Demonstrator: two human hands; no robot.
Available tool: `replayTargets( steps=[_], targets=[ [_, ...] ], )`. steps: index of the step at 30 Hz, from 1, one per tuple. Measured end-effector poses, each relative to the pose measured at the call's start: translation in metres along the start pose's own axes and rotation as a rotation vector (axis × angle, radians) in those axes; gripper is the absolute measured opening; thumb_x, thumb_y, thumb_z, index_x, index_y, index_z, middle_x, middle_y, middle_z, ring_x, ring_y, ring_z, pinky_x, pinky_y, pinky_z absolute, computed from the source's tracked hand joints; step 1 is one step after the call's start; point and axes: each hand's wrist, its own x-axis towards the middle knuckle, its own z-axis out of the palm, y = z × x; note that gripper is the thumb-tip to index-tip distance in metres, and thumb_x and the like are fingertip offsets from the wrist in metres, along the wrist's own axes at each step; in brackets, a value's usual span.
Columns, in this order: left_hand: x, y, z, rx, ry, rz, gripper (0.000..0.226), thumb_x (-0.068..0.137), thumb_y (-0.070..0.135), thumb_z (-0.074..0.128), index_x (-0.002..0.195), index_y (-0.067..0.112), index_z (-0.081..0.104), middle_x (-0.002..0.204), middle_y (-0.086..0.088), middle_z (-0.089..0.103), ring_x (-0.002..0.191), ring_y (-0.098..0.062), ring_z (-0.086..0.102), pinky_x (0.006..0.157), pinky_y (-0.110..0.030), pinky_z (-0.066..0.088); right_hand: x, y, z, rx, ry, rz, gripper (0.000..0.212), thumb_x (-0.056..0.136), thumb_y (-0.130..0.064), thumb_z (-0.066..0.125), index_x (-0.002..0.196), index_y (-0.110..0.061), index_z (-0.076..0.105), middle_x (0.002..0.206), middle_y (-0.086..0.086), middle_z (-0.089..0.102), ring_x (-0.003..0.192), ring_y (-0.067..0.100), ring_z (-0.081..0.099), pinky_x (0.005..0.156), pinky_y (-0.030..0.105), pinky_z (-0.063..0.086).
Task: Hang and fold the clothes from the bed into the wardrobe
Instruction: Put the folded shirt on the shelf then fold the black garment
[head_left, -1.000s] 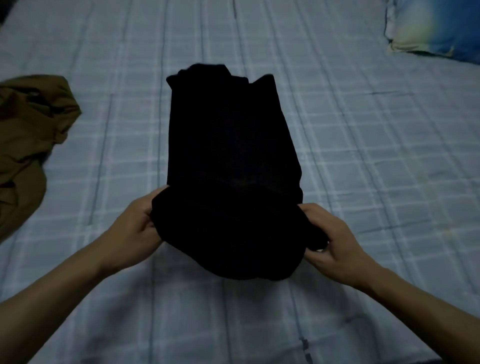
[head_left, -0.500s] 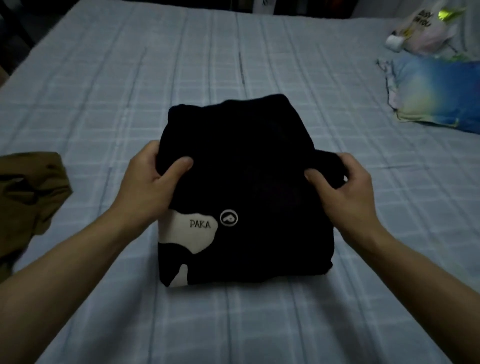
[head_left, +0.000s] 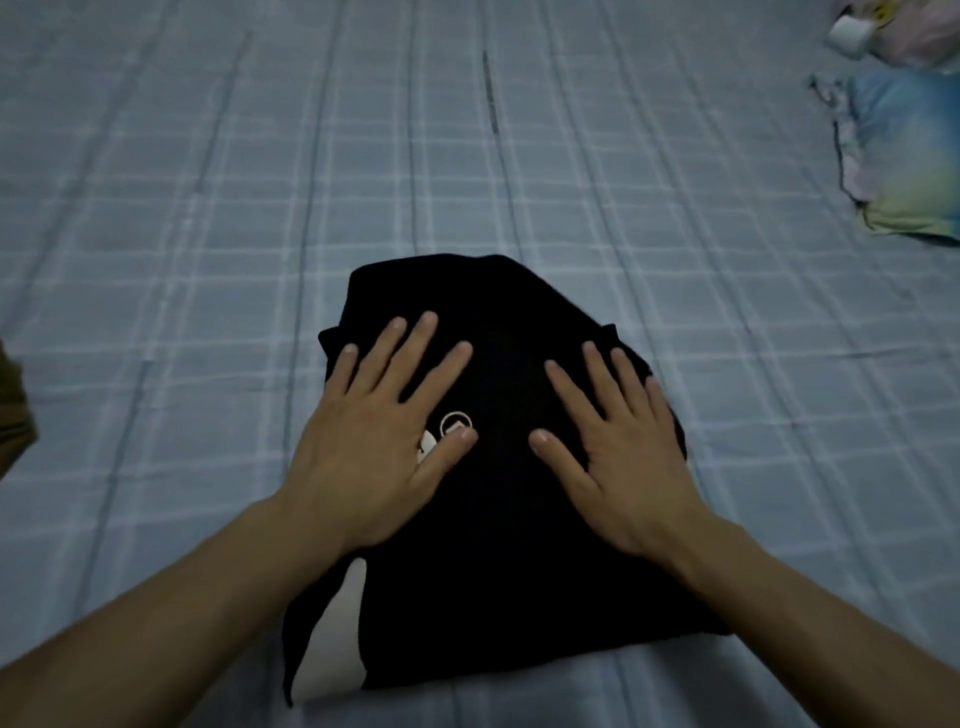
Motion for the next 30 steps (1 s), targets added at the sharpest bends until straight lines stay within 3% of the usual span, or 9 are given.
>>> replayTargets(
  steps=[6, 13, 16, 18, 20, 23, 26, 28, 30],
  targets=[
    [0.034, -0.014, 0.043, -0.009, -0.008, 0.001, 0.068, 0.094, 0.069, 0.014, 0.155, 0.043, -0.002, 0.165, 0.011, -0.014, 0.151, -0.012, -0.015, 0.123, -0.046, -0.003, 0.034, 0.019, 0.040, 0.022, -0.021, 0.081, 0.076, 0.089, -0.074, 0.007, 0.155, -0.037, 0.006, 0.165, -0.003, 0.002, 0.151, 0.018, -0.006, 0.123, 0.044, 0.001],
    [0.013, -0.001, 0.005, -0.004, -0.095, 0.002, 0.072, 0.093, 0.064, 0.021, 0.155, 0.039, -0.007, 0.164, 0.004, -0.020, 0.151, -0.018, -0.018, 0.123, -0.049, -0.002, 0.014, 0.007, 0.015, 0.100, 0.020, 0.003, 0.068, 0.096, -0.064, 0.022, 0.155, -0.039, 0.000, 0.165, -0.002, -0.004, 0.151, 0.019, -0.011, 0.122, 0.046, -0.001],
    [-0.024, 0.019, -0.019, 0.038, 0.064, 0.060, 0.073, 0.090, 0.049, 0.046, 0.156, 0.025, 0.024, 0.164, -0.009, 0.015, 0.152, -0.030, 0.010, 0.121, -0.051, 0.019, -0.012, -0.006, -0.005, 0.131, 0.160, -0.151, 0.061, 0.100, -0.046, 0.037, 0.155, -0.029, 0.019, 0.165, 0.003, 0.008, 0.152, 0.022, 0.000, 0.122, 0.048, 0.007],
    [-0.057, 0.031, -0.023, -0.028, 0.185, 0.146, 0.066, 0.085, 0.042, 0.059, 0.144, 0.017, 0.046, 0.152, -0.010, 0.040, 0.140, -0.032, 0.036, 0.109, -0.048, 0.037, -0.040, -0.012, -0.013, 0.179, 0.178, -0.282, 0.061, 0.097, -0.048, 0.044, 0.152, -0.022, 0.033, 0.162, 0.005, 0.019, 0.151, 0.022, 0.012, 0.120, 0.049, 0.018],
    [-0.084, 0.036, -0.017, -0.082, 0.186, 0.190, 0.067, 0.081, 0.053, 0.062, 0.136, 0.017, 0.054, 0.142, -0.006, 0.049, 0.127, -0.030, 0.048, 0.098, -0.044, 0.045, -0.070, -0.011, -0.013, 0.150, 0.098, -0.370, 0.076, 0.090, -0.063, 0.050, 0.152, -0.025, 0.031, 0.163, 0.003, 0.018, 0.151, 0.020, 0.012, 0.120, 0.048, 0.022],
    [-0.105, 0.037, -0.008, 0.025, -0.046, 0.194, 0.105, 0.059, 0.072, 0.071, 0.145, 0.017, 0.045, 0.146, -0.007, 0.048, 0.129, -0.030, 0.049, 0.097, -0.048, 0.049, -0.098, -0.001, -0.007, -0.093, -0.073, -0.346, 0.120, 0.064, -0.076, 0.068, 0.156, -0.033, 0.005, 0.165, 0.001, 0.002, 0.152, 0.020, 0.000, 0.121, 0.045, 0.013],
    [-0.101, 0.038, -0.002, 0.143, -0.216, 0.171, 0.127, 0.040, 0.047, 0.090, 0.150, 0.011, 0.037, 0.148, -0.014, 0.047, 0.128, -0.035, 0.052, 0.096, -0.048, 0.050, -0.095, 0.008, 0.003, -0.193, -0.043, -0.285, 0.131, 0.054, -0.059, 0.084, 0.156, -0.030, 0.008, 0.163, 0.010, 0.014, 0.151, 0.026, 0.014, 0.119, 0.046, 0.022],
    [-0.092, 0.040, -0.002, 0.148, -0.171, 0.149, 0.119, 0.036, 0.018, 0.088, 0.145, 0.008, 0.042, 0.140, -0.017, 0.055, 0.119, -0.036, 0.060, 0.086, -0.045, 0.055, -0.088, 0.010, 0.009, -0.180, 0.033, -0.282, 0.118, 0.062, -0.058, 0.079, 0.156, -0.026, 0.014, 0.159, 0.015, 0.024, 0.147, 0.030, 0.025, 0.115, 0.049, 0.030],
    [-0.085, 0.043, -0.006, 0.178, -0.164, 0.157, 0.105, 0.037, 0.003, 0.080, 0.137, 0.008, 0.049, 0.131, -0.017, 0.060, 0.108, -0.035, 0.065, 0.072, -0.042, 0.056, -0.085, 0.011, 0.015, -0.187, 0.067, -0.273, 0.111, 0.068, -0.053, 0.077, 0.156, -0.024, 0.016, 0.156, 0.019, 0.030, 0.145, 0.033, 0.030, 0.114, 0.048, 0.032]
  ],
)
